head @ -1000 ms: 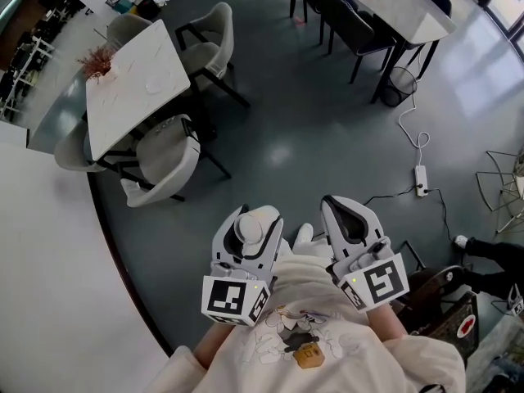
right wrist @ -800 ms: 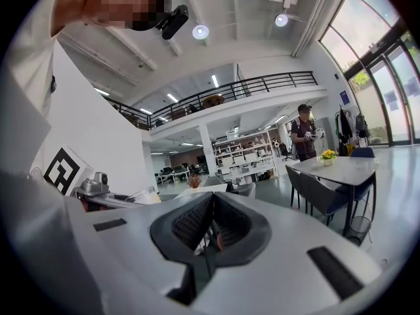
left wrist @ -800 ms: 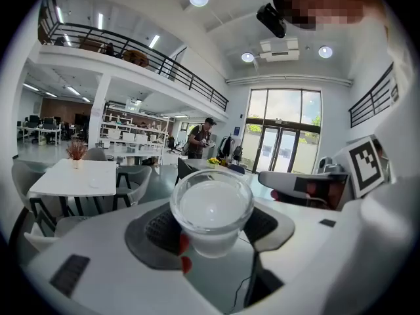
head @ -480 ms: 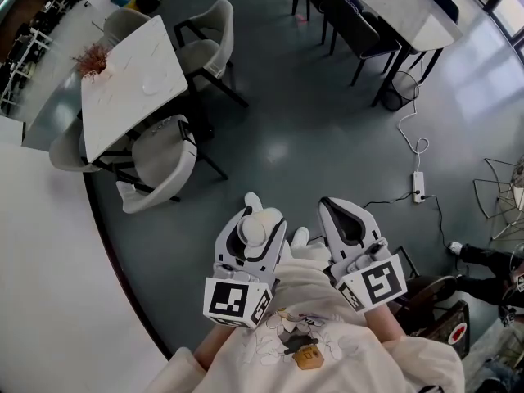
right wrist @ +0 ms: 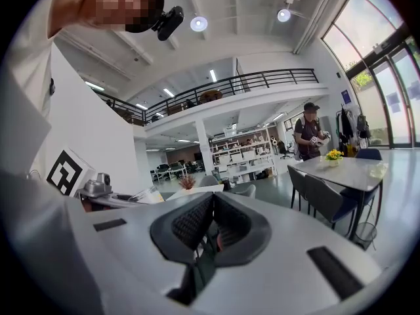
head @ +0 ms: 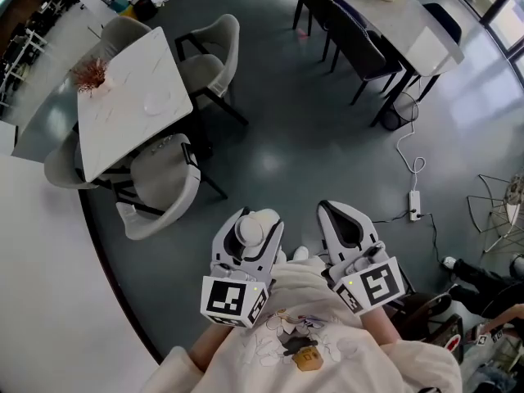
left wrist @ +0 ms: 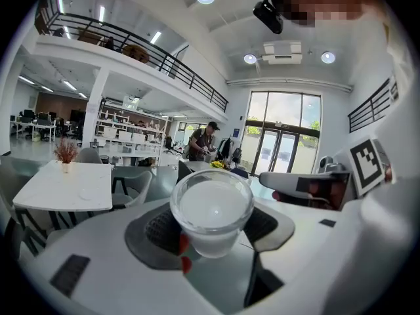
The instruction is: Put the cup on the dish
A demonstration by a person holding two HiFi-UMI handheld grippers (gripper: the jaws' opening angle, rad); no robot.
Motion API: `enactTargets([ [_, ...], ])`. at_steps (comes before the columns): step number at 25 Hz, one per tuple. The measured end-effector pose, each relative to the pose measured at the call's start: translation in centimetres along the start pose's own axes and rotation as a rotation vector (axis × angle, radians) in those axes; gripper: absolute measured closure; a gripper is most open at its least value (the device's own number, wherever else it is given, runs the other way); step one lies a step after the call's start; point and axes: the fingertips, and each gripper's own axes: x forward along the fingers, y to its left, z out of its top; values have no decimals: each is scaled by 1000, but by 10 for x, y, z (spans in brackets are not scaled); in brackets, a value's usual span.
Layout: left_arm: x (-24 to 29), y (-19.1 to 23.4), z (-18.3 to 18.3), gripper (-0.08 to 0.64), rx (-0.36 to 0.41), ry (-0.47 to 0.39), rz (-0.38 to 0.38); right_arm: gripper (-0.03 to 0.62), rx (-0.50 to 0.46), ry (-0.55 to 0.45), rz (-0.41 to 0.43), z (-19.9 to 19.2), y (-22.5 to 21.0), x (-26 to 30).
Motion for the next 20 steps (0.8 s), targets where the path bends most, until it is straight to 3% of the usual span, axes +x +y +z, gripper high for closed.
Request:
enactTargets([
  [13, 2, 140, 43, 295, -37, -51, 91, 588, -34, 11, 126, 19, 66, 145],
  [20, -4, 204, 43, 295, -37, -43, 114, 588, -38, 34, 137, 10, 97, 201],
])
